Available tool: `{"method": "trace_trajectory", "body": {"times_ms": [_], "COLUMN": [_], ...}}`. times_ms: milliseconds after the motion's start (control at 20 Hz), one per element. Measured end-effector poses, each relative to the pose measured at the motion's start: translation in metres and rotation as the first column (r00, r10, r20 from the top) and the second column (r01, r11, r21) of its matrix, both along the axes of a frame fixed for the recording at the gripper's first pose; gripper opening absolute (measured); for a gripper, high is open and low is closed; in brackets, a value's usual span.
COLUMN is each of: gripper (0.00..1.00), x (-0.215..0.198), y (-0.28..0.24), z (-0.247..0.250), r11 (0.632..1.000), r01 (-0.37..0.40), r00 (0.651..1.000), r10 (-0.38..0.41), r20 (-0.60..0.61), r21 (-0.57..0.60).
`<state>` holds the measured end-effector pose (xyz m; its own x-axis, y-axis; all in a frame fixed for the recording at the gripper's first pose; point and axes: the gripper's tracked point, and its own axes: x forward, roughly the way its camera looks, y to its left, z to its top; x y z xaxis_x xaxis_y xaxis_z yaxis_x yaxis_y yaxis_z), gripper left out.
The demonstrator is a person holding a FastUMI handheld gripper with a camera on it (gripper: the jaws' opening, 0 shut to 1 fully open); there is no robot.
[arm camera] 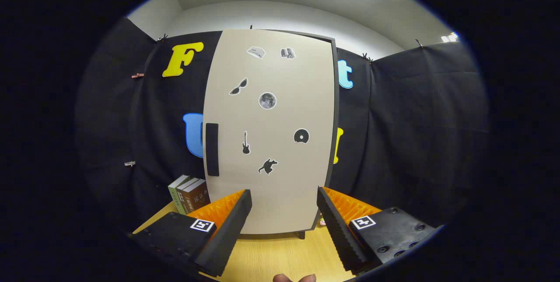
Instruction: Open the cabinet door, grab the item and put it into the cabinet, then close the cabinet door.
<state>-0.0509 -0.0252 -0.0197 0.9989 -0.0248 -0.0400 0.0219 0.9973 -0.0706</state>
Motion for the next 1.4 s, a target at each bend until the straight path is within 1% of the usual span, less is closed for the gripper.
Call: {"method": "trace_trajectory", "body": {"times_ms": [800,1400], "gripper": [0.98,0.98], "x": [0.009,0.034], "y": [0.008,0.011], "z": [0.0,-0.008], "r11": [1.0,1.0], "r01": [-0.003,-0.024], "r00": [1.0,1.0], "r10": [0.003,0.024], "r20": [0.003,-0.003], "r21": [-0.007,0.001]}}
